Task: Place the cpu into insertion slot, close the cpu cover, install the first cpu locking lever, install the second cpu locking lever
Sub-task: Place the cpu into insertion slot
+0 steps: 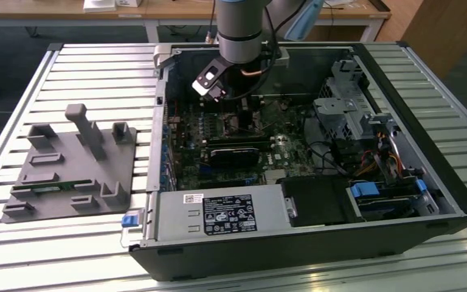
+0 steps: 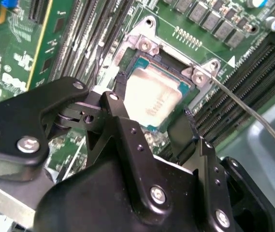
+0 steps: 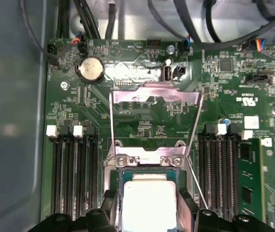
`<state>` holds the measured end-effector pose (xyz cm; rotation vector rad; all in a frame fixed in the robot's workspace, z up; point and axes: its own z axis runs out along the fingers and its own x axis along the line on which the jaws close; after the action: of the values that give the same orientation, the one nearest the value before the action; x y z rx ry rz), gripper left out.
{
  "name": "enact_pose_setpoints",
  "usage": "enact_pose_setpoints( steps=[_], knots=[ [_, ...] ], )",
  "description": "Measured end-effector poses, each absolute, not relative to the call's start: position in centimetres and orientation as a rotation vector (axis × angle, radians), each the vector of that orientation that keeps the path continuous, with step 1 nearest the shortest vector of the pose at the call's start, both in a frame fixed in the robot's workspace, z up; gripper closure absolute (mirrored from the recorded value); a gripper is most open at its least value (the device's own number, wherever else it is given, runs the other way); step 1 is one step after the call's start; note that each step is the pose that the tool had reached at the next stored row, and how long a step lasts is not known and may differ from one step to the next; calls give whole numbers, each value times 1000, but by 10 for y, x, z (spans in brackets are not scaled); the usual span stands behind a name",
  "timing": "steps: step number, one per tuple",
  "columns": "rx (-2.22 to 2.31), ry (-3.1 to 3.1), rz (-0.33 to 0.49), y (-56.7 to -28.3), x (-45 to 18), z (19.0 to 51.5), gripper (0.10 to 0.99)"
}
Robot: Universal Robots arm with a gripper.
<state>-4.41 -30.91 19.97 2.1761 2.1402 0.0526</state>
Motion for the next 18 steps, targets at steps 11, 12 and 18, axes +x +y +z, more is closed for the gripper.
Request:
enact_pose_setpoints(
  steps=[11, 12, 18],
  knots=[
    [2182, 2146, 40, -313, -43, 207, 722],
    [2182, 2146, 40, -313, -43, 207, 722],
    [2182, 2146, 40, -315, -43, 207, 957]
  ],
)
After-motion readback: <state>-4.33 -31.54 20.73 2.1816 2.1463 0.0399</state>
